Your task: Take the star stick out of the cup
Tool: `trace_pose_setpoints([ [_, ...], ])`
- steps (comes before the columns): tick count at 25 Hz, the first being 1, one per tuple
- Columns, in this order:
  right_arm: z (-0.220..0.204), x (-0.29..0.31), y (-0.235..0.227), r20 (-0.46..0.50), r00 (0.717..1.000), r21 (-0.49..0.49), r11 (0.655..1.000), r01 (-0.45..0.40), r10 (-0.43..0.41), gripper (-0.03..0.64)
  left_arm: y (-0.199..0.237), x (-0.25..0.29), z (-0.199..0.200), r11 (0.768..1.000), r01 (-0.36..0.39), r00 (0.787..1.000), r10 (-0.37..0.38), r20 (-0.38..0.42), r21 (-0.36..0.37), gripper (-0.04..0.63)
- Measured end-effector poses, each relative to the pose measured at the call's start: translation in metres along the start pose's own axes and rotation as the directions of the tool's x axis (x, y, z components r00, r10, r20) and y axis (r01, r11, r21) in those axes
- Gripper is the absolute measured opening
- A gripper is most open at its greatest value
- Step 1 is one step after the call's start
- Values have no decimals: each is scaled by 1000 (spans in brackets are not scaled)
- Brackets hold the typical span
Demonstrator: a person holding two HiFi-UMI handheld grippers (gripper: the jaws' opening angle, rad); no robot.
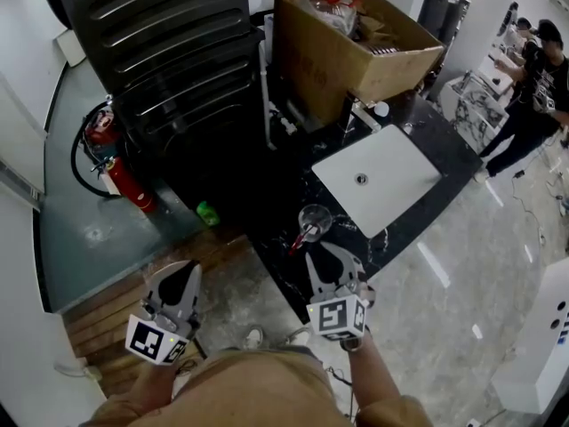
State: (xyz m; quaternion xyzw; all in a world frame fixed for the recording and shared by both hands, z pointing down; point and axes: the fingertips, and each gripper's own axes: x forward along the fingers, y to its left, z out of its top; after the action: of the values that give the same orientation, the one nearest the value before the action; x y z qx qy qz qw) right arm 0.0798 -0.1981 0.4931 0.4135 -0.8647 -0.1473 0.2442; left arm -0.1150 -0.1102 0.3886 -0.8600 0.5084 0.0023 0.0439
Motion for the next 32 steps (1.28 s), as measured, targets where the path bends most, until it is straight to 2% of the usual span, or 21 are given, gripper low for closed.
trace_pose_setpoints([
  [32,-16,46,4,-37,998,-100,994,-52,48,94,17,9,-10,999,-43,999,43,-24,-1,0],
])
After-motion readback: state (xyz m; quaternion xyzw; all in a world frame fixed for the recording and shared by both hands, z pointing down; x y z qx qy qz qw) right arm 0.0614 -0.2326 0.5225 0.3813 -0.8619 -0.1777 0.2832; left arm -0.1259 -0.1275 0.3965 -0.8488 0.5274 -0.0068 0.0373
